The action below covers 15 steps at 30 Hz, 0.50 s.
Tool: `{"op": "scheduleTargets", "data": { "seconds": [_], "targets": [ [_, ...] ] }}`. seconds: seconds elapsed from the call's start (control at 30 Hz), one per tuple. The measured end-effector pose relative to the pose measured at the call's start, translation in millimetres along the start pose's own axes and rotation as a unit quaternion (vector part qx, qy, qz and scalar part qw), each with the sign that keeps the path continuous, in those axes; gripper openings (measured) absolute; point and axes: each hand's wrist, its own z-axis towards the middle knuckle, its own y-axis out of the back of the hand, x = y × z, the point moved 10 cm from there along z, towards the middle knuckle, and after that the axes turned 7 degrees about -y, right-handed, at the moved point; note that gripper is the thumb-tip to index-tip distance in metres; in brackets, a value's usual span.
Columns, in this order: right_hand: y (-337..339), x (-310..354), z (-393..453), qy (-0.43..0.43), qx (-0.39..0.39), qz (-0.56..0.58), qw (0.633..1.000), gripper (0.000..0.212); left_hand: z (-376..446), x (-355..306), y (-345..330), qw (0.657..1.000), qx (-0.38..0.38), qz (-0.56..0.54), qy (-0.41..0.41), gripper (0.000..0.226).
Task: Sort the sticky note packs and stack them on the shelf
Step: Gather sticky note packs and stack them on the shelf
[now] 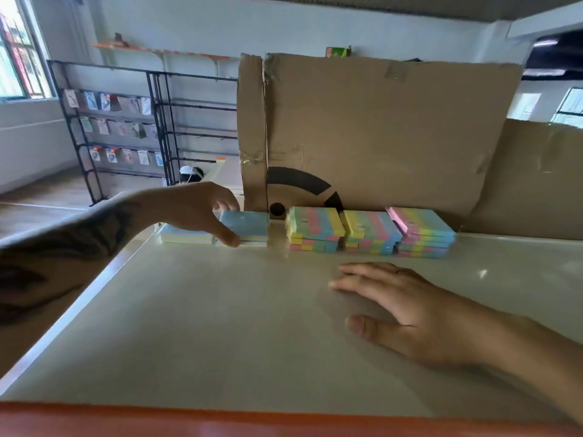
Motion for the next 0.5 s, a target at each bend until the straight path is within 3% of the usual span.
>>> {"op": "scheduleTargets", "data": {
  "seconds": [0.1,0.23,0.37,0.5],
  "targets": [
    [0.9,1.2,0.4,0.015,0.003,-0.002,1.000,0.075,-5.3,-4.2,-2.4,1.000,0.021,-0.009,0.020,0.091],
    [25.3,-4.0,-0.1,0.040,-0.037,-0.014,0.998,0.074,-11.5,-9.7,5.2,0.999,-0.011,0.022,0.032,0.120],
    [81.7,-20.2,10.7,0.046,-0.166,-0.025,0.985,0.047,-17.4,-70.6,35.3,0.985,-0.153,0.068,-0.045,0.060],
    [109.5,-40.9,42.9,0.029,-0.212,-0.083,0.973,0.041,2.9,-138.6,26.7,0.980,-0.153,0.029,-0.126,0.047]
  ]
}}
